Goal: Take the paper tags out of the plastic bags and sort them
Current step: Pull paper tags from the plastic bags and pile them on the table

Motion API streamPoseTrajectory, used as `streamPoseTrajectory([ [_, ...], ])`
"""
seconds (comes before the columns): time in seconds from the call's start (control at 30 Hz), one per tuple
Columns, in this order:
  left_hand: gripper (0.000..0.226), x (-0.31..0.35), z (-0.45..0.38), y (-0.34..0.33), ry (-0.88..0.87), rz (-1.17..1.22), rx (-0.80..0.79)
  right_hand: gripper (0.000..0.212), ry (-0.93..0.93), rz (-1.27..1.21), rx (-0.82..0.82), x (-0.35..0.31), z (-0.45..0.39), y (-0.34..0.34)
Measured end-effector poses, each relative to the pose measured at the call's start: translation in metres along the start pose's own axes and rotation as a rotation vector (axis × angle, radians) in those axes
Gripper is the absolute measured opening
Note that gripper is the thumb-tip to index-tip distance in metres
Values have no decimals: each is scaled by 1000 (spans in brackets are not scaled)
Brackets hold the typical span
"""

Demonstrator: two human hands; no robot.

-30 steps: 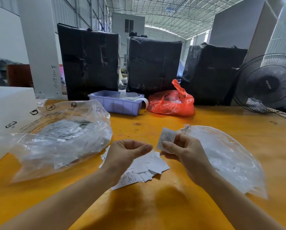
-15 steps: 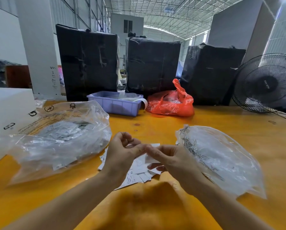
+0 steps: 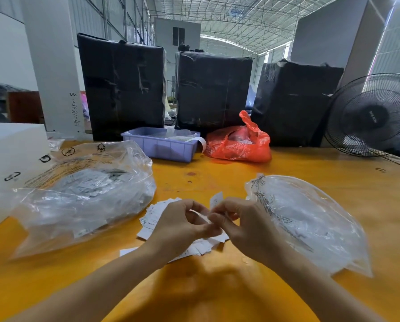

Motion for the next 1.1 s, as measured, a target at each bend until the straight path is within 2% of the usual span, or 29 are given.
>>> streamPoseTrajectory([
  [0.07,26,-1,-1,3,10,24,20,13,-6,0,54,2,-1,3],
  [0.13,11,0,0,4,15,65,30,10,-67,-52,179,8,-3,13],
  [0.17,6,2,0,5,17,88,31,16,-113,-98,235,12,-3,18],
  [0.27,10,6,2,4,46,138,47,45,-245,-237,295,24,-2,25],
  [0.37,20,4,3,4,89,143,66,35,-326,-507,331,28,-3,26],
  [0.43,8,3,3,4,117,134,62,27,-346,-641,336,28,-3,26],
  [0.5,3,2,2,3,132,122,44,30,-366,-700,318,28,-3,24],
  [0.6,7,1,3,0,146,97,19,34,-371,-760,269,25,-4,19],
  [0.73,10,2,4,-2,135,92,5,27,-342,-775,222,21,-4,15],
  [0.87,13,3,4,-2,129,89,8,35,-326,-792,214,19,-4,15],
  [1.1,13,3,4,-1,101,50,38,31,-183,-570,249,10,-3,21],
])
Point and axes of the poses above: each hand's wrist, its own z-axis away from the middle knuckle, its own y-axis out of the back of the hand, x = y × z, the point moved 5 cm from there along -z, towards the middle knuckle, and after that the axes turned 1 degree about x, right-handed, at the moved point
